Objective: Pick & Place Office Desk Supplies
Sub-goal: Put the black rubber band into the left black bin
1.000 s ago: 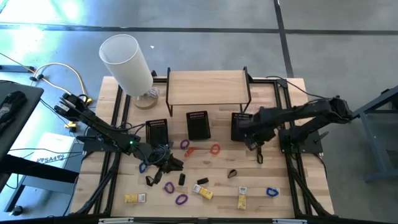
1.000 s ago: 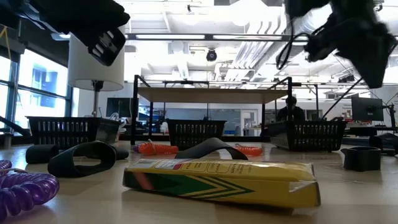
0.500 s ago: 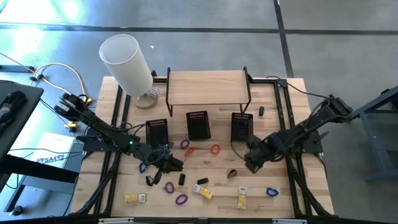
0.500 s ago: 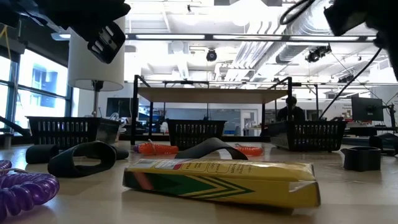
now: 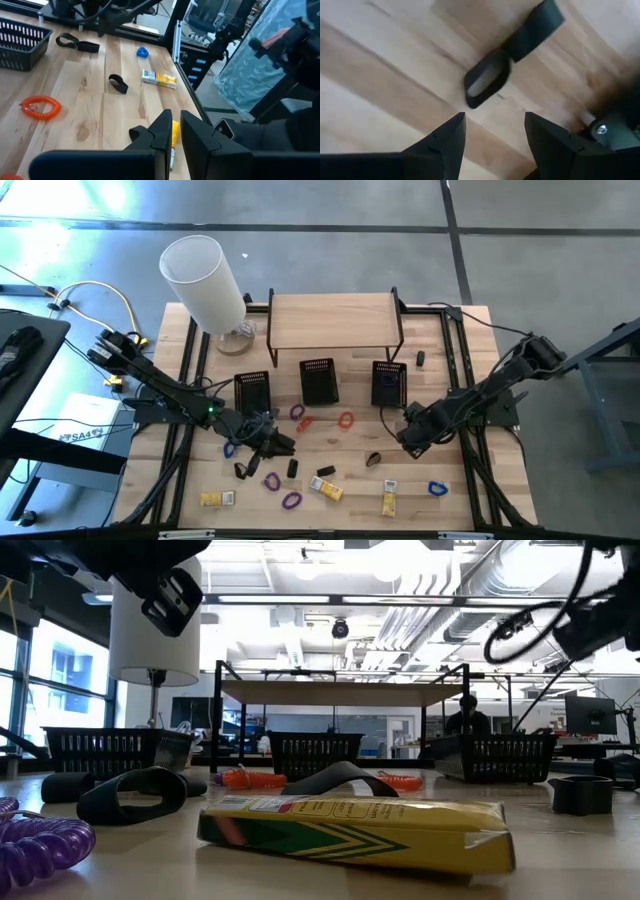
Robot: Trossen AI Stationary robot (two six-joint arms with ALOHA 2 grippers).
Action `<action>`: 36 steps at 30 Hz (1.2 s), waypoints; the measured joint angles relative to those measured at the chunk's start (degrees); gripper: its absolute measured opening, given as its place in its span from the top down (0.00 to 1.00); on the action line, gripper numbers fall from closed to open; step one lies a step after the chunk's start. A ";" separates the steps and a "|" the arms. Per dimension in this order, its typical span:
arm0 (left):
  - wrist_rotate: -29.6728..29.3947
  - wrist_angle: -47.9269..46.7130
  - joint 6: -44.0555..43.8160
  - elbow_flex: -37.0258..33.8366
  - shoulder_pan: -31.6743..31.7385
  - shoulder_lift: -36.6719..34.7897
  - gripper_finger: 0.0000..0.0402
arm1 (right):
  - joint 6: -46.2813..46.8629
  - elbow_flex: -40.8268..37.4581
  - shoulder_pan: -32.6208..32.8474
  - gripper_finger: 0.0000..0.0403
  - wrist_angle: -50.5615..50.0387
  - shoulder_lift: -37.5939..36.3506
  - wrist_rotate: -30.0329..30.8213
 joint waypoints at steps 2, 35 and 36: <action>0.00 0.03 0.00 0.00 0.00 0.00 0.92 | 2.21 -1.08 0.00 0.52 -0.02 0.00 0.94; 0.04 -0.98 0.04 0.00 0.00 0.00 0.92 | 12.88 -4.25 0.16 0.52 9.74 3.26 1.32; 0.04 -0.99 0.04 0.00 0.00 0.00 0.92 | 12.86 -4.25 0.15 0.52 10.04 4.00 1.26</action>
